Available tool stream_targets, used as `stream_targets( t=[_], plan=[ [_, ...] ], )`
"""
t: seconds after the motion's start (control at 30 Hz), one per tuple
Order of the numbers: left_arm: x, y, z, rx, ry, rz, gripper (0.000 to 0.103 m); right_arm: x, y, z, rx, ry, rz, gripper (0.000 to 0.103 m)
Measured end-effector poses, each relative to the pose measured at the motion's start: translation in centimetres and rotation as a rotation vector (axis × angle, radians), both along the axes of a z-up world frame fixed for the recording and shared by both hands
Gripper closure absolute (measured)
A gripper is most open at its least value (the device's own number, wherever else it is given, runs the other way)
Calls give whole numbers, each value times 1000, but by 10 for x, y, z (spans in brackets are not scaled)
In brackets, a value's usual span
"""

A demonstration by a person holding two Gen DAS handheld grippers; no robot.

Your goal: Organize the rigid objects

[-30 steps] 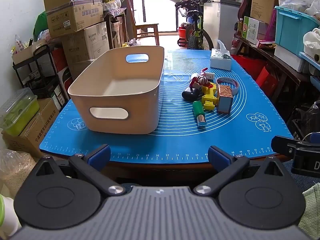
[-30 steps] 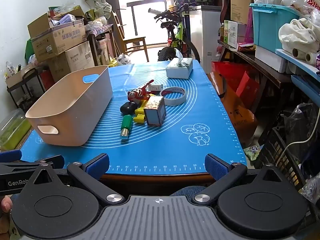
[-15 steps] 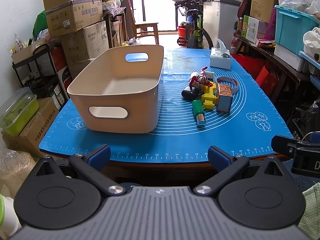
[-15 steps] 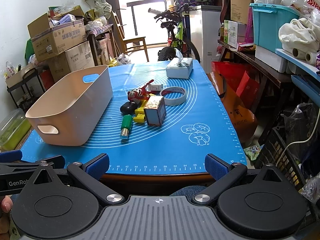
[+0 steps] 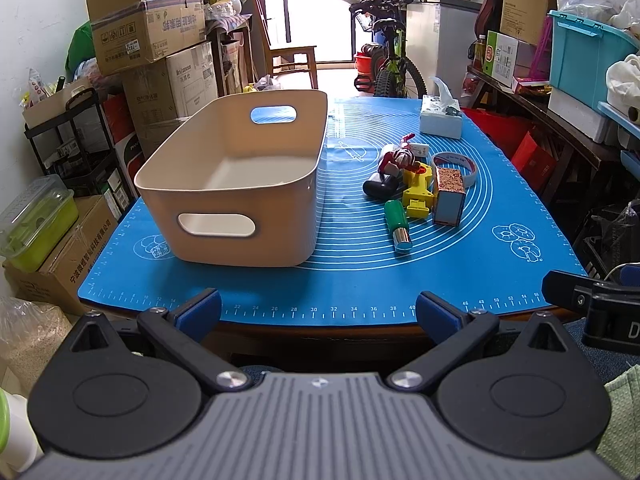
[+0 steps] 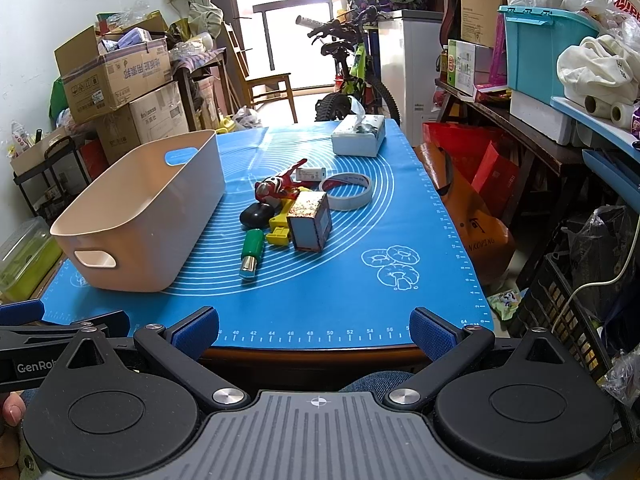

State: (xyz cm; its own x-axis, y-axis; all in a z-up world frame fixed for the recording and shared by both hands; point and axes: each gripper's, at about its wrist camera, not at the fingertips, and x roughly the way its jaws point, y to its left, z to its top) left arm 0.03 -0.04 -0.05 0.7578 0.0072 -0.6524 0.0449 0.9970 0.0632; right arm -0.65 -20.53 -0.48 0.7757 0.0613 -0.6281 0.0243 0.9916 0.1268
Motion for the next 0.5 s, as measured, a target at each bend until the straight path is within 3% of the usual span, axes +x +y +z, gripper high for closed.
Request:
stream_targets(
  t=[0.5],
  plan=[
    [1, 0, -2, -1, -2, 0, 1, 1, 1, -1, 0, 1, 0, 2]
  ],
)
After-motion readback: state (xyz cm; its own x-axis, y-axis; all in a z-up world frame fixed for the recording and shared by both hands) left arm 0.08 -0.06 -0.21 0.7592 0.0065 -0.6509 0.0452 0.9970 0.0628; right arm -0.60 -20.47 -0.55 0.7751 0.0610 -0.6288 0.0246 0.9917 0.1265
